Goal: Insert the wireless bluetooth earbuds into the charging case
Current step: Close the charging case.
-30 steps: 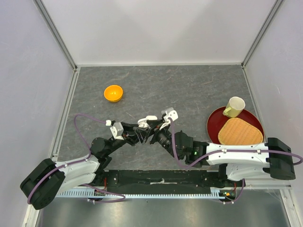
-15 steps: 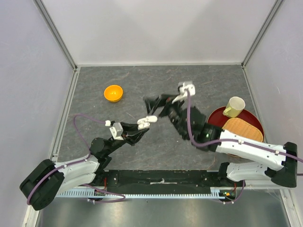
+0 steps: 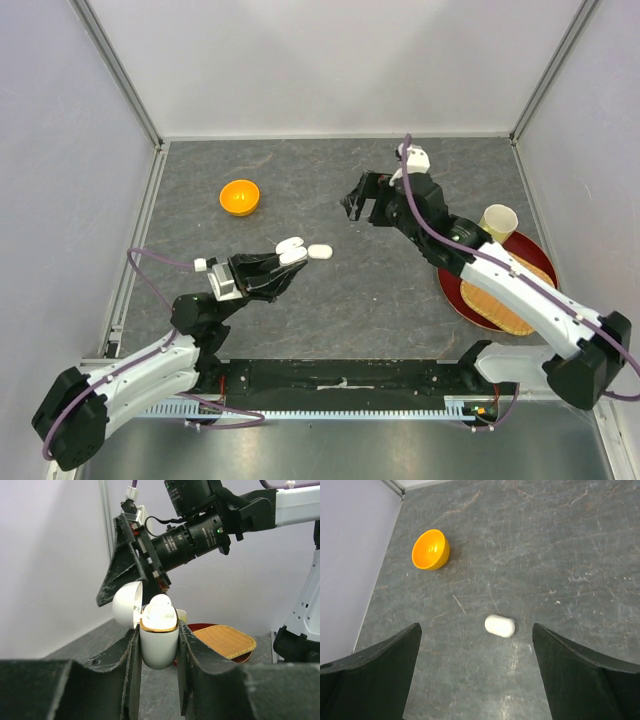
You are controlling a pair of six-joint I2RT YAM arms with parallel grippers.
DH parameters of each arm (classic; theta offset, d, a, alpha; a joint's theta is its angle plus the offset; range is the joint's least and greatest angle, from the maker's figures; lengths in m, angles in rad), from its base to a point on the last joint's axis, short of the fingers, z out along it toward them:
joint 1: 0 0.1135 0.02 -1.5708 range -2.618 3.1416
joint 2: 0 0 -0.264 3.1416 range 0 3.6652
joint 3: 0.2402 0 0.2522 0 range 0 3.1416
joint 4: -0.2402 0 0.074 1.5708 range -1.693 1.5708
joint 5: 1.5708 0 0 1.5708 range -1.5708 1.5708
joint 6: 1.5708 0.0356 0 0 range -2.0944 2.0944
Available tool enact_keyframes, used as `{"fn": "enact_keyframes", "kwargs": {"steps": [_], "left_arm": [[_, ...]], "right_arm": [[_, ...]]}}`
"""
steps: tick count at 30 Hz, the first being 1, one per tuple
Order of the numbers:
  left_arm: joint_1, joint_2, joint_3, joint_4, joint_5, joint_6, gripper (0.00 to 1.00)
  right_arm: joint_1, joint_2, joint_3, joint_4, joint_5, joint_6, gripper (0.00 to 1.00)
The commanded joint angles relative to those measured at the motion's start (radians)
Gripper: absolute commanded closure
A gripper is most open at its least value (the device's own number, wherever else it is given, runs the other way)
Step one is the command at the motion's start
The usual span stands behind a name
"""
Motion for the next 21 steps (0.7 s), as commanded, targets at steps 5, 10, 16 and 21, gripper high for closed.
{"fn": "enact_keyframes", "kwargs": {"steps": [5,10,16,21], "left_arm": [[0.002,-0.134,0.024,-0.140,0.076,0.001,0.98],[0.002,-0.209,0.003,-0.164,0.071,-0.007,0.98],[0.002,-0.280,0.012,-0.281,0.093,0.012,0.98],[0.002,-0.265,0.030,-0.341,0.096,0.058,0.98]], "right_arm": [[-0.059,-0.138,-0.071,-0.002,-0.198,0.033,0.02],[-0.085,-0.086,-0.036,-0.010,-0.310,0.033,0.02],[-0.086,-0.044,-0.051,0.082,-0.402,0.065,0.02],[-0.086,-0.017,-0.043,0.140,-0.489,0.062,0.02]]}}
